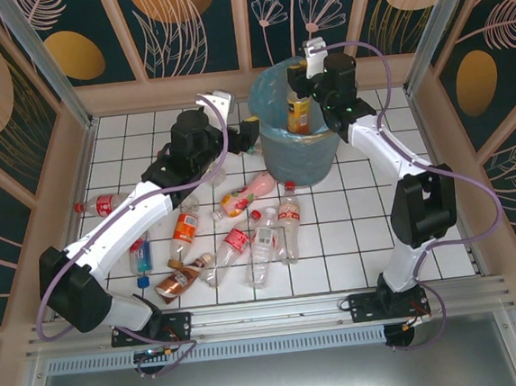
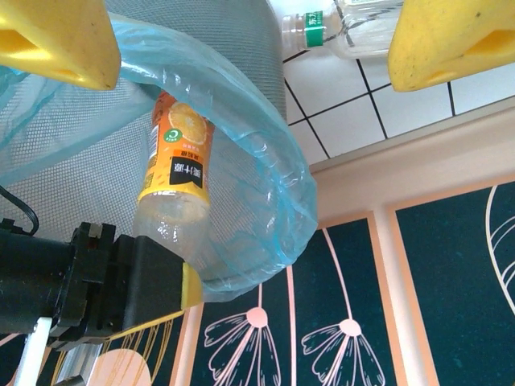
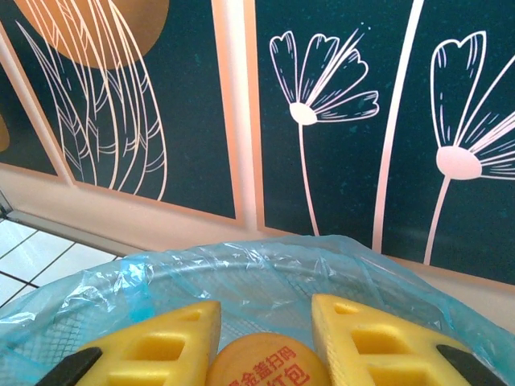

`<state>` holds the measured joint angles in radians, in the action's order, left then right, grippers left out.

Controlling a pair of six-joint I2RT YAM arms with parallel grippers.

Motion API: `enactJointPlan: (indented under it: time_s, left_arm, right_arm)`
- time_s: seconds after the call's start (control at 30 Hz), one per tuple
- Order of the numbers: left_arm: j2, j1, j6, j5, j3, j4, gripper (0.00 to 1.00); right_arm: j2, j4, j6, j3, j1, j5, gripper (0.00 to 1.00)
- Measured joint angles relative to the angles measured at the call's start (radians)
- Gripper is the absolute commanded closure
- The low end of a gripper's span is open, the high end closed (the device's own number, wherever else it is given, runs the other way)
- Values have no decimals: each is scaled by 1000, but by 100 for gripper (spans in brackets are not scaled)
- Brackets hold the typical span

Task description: Put the plastic bottles in the bin

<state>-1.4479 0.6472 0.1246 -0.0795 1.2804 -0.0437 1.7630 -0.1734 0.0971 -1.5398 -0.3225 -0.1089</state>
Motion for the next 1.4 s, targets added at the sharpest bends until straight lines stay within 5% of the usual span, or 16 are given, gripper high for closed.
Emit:
enactJointPlan:
  time_s: [0.1, 0.2, 0.63, 1.13, 1.4]
  left_arm:
    - [10, 0, -5, 0, -14, -10, 13]
    - [18, 0, -8, 0, -18, -14, 13]
    - [35, 0, -14, 0, -27, -27, 13]
    - [87, 0, -13, -20, -26, -2, 13]
    - [239, 0, 34, -23, -45, 143, 13]
  right_arm:
    - [2, -11, 0, 0, 0, -1, 69]
    - [5, -10, 3, -4, 0, 2, 55]
    - [24, 55, -1, -121, -6, -2, 54]
    - [20, 366, -82, -429, -99, 11, 54]
    - [-206, 552, -214, -276, -179, 8, 54]
